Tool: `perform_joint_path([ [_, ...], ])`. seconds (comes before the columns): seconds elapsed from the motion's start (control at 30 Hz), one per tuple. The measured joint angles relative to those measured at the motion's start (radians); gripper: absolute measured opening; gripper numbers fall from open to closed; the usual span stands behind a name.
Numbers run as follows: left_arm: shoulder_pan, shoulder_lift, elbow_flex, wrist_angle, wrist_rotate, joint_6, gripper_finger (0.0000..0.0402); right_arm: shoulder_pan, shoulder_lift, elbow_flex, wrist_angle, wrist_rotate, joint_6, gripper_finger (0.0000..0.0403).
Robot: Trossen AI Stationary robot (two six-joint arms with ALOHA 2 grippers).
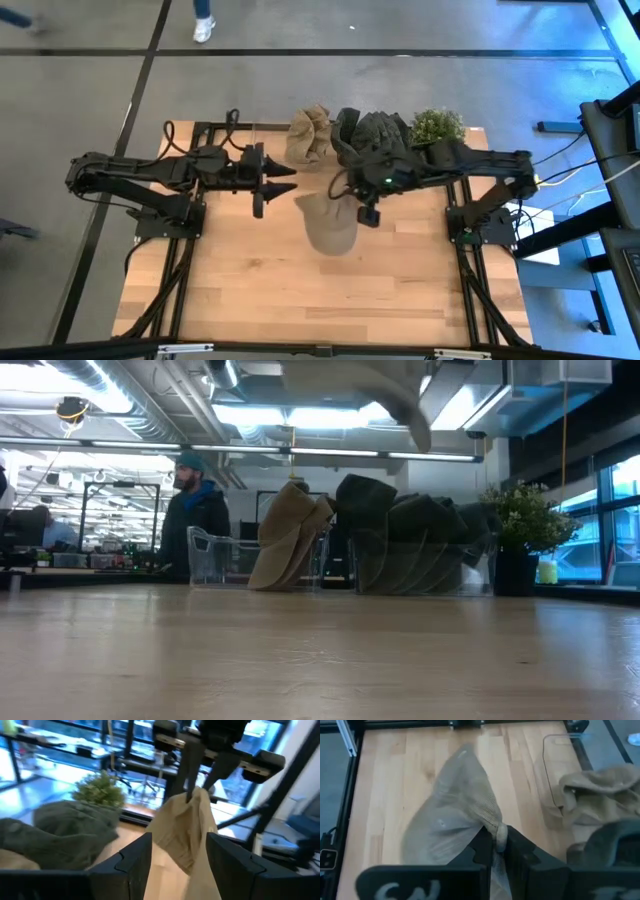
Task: Pick & Place hat
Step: Put the brown cap into the left transparent bin
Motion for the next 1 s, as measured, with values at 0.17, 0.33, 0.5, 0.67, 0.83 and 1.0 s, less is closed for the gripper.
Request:
perform_joint_path([
  [0.17, -0.01, 0.006, 0.0, 0.012, 0.046, -0.02, 0.0181, -0.01, 0.1, 0.096, 0.0, -0.002, -0.035, 0.0034],
  [0.33, -0.009, 0.006, 0.0, 0.013, 0.035, -0.033, 0.0182, -0.011, 0.174, 0.156, 0.0, -0.039, -0.094, 0.0034],
  [0.5, -0.009, 0.013, 0.0, 0.015, 0.055, -0.033, 0.0179, -0.02, 0.224, 0.182, 0.003, -0.043, -0.111, 0.0034],
  [0.67, -0.009, 0.053, 0.0, 0.003, 0.095, -0.015, 0.0179, -0.045, 0.241, 0.183, 0.042, -0.044, -0.115, 0.0034],
  [0.83, 0.004, 0.088, 0.0, -0.012, 0.12, -0.024, 0.018, -0.065, 0.241, 0.185, 0.053, -0.094, -0.088, 0.0034],
  [1.0, 0.041, 0.117, 0.069, -0.168, 0.173, -0.065, 0.018, -0.071, 0.24, 0.162, 0.063, -0.172, -0.07, 0.0034],
])
